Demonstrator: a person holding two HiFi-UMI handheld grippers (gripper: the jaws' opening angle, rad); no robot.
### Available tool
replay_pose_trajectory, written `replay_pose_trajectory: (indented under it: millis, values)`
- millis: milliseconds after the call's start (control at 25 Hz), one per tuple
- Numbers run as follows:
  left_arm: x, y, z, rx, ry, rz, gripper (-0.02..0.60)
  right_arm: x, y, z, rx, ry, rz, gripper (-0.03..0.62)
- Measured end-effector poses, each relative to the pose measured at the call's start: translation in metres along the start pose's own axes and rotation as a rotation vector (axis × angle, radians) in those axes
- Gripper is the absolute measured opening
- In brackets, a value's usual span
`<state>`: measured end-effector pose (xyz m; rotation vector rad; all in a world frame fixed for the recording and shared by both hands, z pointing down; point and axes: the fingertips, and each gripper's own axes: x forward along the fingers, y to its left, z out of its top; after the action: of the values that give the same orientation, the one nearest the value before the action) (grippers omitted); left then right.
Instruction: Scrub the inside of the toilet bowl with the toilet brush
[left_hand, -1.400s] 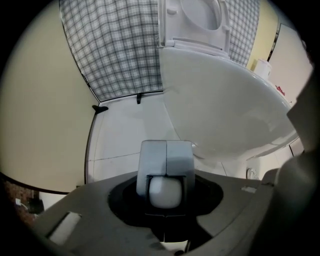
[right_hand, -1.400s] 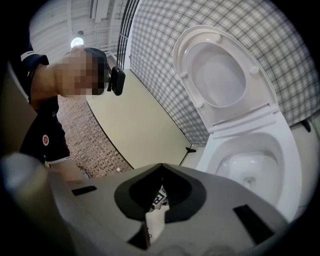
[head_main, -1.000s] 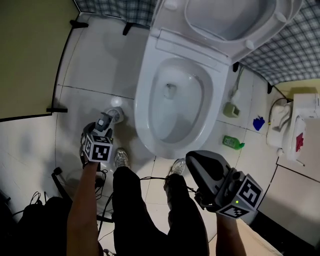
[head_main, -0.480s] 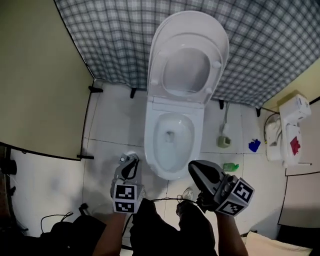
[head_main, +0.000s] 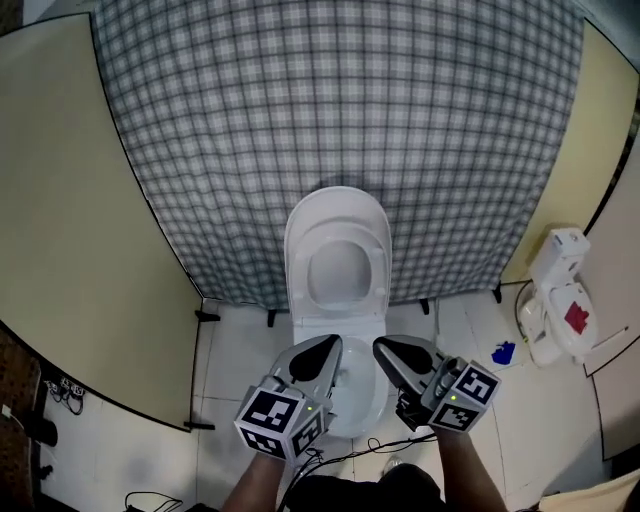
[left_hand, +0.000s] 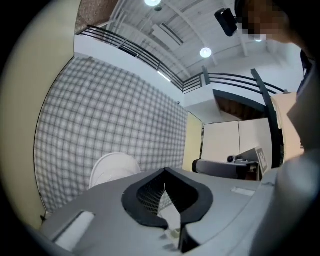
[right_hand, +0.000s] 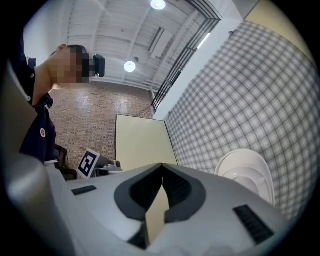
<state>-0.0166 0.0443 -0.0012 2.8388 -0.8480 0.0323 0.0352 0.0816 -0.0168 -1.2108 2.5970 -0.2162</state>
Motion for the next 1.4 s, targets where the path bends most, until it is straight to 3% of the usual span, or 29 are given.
replay_pose_trajectory:
  millis: [160,320,560,800,1120,1400]
  values:
    - [0.003,-0.016,0.037,0.081,-0.074,-0.025,0.000,-0.005,0.005,0.036,-0.113,-0.055,0.001,0.001]
    - [0.010,-0.018,0.035,0.116,-0.027,-0.041,0.000,-0.006,0.003,0.052,-0.180,-0.076,-0.013,0.000]
    - [0.023,-0.009,0.066,0.000,-0.004,-0.046,0.000,0.017,-0.001,0.085,-0.155,0.037,-0.033,0.002]
    - [0.046,0.005,0.043,0.082,0.038,-0.034,0.000,0.030,-0.020,0.060,-0.153,-0.003,0.013,0.002]
    - [0.050,0.033,0.054,0.063,0.053,-0.085,0.000,0.067,-0.022,0.060,-0.199,0.067,-0.040,0.002]
    - [0.024,0.007,0.066,0.041,0.066,-0.083,0.000,0.052,0.013,0.077,-0.196,0.100,-0.022,0.002]
